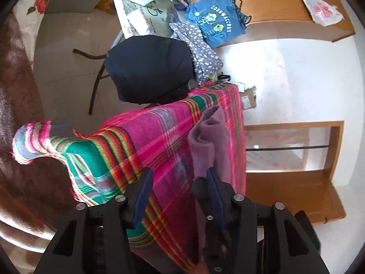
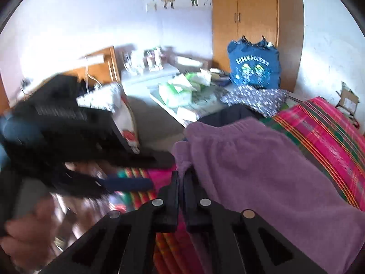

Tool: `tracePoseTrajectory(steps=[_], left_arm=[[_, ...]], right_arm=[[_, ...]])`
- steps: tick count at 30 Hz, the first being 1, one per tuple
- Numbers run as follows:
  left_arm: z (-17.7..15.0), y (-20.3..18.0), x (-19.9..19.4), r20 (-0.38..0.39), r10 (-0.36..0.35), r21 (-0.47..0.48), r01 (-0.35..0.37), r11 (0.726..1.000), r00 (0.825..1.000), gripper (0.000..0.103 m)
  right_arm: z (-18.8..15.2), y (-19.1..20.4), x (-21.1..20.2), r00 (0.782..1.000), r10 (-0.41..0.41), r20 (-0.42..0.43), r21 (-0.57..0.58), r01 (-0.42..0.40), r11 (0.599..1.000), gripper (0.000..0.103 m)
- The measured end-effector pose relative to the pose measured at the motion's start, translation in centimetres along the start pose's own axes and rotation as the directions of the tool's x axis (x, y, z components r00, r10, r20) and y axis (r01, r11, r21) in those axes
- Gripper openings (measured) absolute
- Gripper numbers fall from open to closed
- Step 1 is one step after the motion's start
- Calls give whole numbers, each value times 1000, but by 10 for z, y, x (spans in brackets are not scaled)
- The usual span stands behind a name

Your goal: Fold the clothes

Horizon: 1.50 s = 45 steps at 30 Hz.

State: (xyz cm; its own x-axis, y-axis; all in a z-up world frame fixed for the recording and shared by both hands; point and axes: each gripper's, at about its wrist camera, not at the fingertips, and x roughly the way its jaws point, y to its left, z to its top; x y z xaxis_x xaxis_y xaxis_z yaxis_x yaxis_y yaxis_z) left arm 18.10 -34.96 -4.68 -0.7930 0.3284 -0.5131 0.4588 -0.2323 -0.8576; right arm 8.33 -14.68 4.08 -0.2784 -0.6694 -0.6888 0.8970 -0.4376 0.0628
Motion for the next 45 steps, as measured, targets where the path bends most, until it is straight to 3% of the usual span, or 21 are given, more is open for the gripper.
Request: tracePoseTrajectory(steps=[5, 11, 15, 20, 23, 26, 27, 33, 45], left_arm=[[1, 0, 1, -1, -6, -5, 6, 1000, 1000, 49], [0, 0, 3, 1, 13, -8, -13, 1000, 1000, 49], [0, -1, 3, 5, 23, -3, -23, 1000, 1000, 49], [-2, -2, 3, 9, 26, -6, -26, 1000, 1000, 50], [-2, -5, 3, 16, 31, -4, -30, 1000, 999, 50], [-3, -9, 5, 15, 24, 0, -24, 1000, 1000, 50], [-3, -12, 8, 8, 27, 6, -27, 1000, 1000, 50], [-5, -13, 16, -12, 51, 6, -51, 999, 999, 50], [-5, -17, 20, -6, 77, 10, -77, 997, 997, 50]], right_arm=[[-7, -12, 25, 993, 94, -72, 99, -87, 991, 4], [-17, -14, 31, 987, 128, -93, 125, -116, 985, 5], [-20, -15, 22, 979, 172, -110, 132, -157, 979, 20], [-23, -16, -11, 973, 218, -80, 118, -208, 971, 21], [-25, -29, -34, 989, 145, -30, 108, -141, 984, 21], [-31, -37, -39, 999, -8, -48, 65, 11, 998, 22], [-35, -38, -35, 997, -17, -72, 60, 22, 998, 22], [-52, -30, -21, 990, -18, -140, 19, 21, 1000, 22], [-50, -28, -26, 998, 24, -52, 15, -23, 1000, 22]])
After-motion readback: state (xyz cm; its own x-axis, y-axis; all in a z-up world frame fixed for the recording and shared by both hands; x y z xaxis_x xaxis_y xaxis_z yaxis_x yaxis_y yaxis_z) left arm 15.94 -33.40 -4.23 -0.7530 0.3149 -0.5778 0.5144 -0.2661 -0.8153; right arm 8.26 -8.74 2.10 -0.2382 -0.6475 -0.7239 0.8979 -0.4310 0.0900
